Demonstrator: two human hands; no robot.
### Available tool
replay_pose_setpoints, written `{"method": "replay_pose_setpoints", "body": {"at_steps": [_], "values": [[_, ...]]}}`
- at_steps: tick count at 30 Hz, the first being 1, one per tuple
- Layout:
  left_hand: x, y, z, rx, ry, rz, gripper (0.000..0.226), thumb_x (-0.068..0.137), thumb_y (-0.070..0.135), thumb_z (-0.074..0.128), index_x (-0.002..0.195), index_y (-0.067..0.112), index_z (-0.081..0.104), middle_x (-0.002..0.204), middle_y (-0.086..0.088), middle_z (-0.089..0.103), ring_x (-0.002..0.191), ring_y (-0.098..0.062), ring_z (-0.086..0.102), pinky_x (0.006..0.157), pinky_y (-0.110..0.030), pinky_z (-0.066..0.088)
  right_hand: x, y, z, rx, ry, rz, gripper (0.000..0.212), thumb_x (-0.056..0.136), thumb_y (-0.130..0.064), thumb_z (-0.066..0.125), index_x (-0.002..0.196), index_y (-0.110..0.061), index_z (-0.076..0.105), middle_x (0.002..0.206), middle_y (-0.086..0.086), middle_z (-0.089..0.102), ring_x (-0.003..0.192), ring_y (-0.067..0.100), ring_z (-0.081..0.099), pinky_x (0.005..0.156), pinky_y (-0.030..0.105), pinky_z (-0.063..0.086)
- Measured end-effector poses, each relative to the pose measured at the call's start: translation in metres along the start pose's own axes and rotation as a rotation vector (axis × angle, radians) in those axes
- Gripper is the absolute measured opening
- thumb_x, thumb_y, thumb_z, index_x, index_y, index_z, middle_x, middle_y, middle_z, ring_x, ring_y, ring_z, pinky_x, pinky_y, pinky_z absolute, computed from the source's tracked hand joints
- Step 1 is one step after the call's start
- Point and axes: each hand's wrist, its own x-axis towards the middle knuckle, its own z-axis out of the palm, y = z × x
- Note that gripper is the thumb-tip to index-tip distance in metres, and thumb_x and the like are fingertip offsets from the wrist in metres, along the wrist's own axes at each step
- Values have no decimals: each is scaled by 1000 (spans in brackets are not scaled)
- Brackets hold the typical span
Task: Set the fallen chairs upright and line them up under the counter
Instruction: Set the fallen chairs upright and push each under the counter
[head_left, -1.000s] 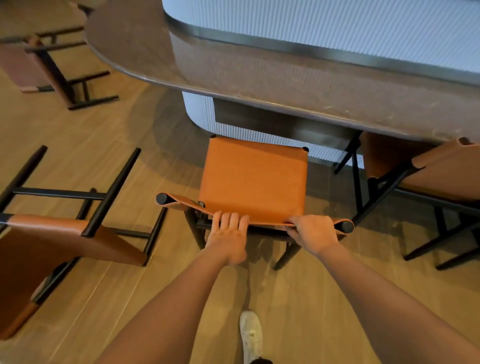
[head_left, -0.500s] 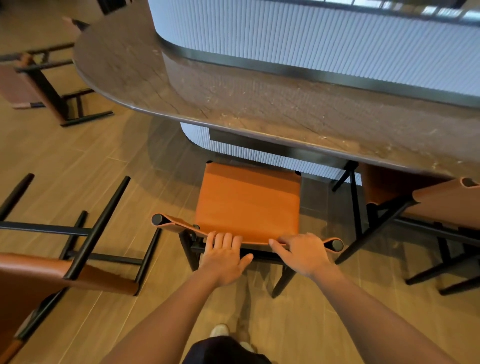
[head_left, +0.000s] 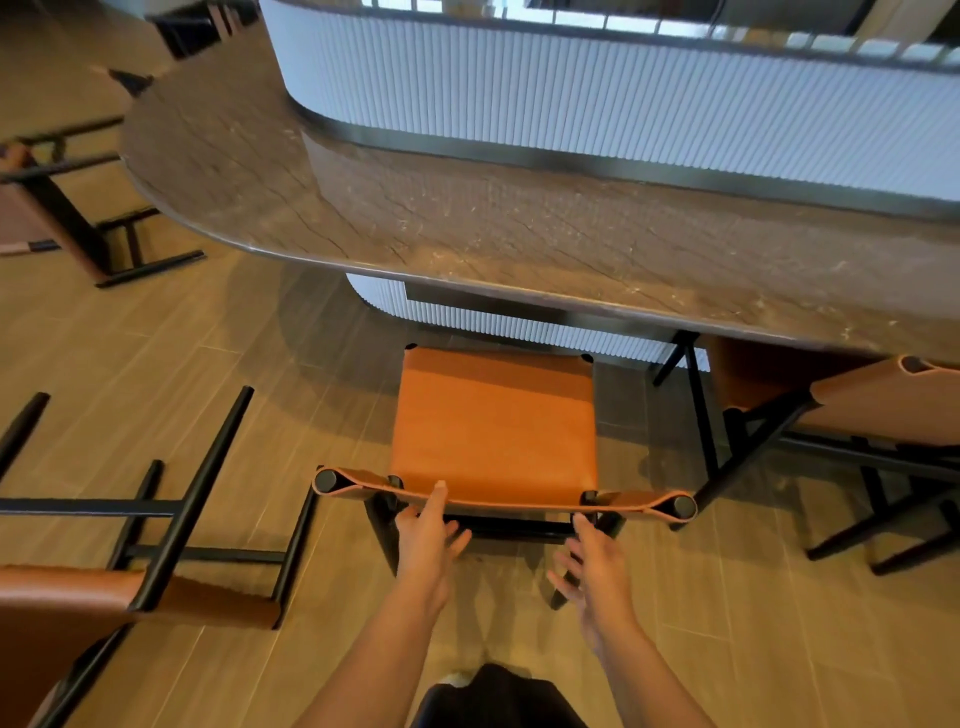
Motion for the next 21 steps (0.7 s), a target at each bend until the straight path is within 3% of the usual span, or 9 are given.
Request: {"method": "replay_pose_setpoints", "body": {"at_steps": [3,5,7,11,16,19,21], "values": [[17,15,5,-57,11,-116,63,92,30,62,145,13,31,147,-13,33,136,-40,32,99,-53,42,13,-24,15,297,-75,217,45,95,-30,60,134,-15,44,135,20,44,128,40,46,91,52,50],[25,22,4,-84,28,-188,63,92,29,62,146,14,31,150,-14,30,138,-42,28,100,-56,40,26,-36,21,426,-68,291,41,95,-26,60,130,-11,45,136,23,44,129,43,43,95,57,46],[30,31,3,-135,-10,-251,58,94,25,60,144,14,33,145,-18,37,132,-43,36,96,-57,42,39,-44,23,529,-55,342,45,95,-19,58,136,-7,42,139,24,43,129,43,43,96,61,44],[37,45,7,-249,-38,-291,42,96,9,51,137,7,41,131,-22,50,113,-43,51,77,-60,50,64,-53,22,592,-21,398,42,99,-7,42,141,-7,39,141,22,43,130,47,39,83,74,39],[44,61,20,-227,-4,-314,39,95,-3,42,133,6,43,131,-22,48,118,-43,49,88,-60,47,86,-59,26,572,40,402,40,96,-2,38,136,-4,43,138,24,45,126,53,40,53,77,41],[45,70,28,-198,1,-308,35,93,-8,40,126,3,47,132,-23,47,119,-43,47,89,-59,47,92,-66,32,523,62,358,37,95,-3,40,132,-2,44,136,24,47,124,55,41,49,74,44],[49,83,38,-183,-27,-300,19,94,-6,43,110,1,51,129,-22,47,121,-42,46,91,-59,47,98,-82,40,506,58,330,38,95,-2,38,133,0,42,138,25,46,127,56,36,49,75,43]]}}
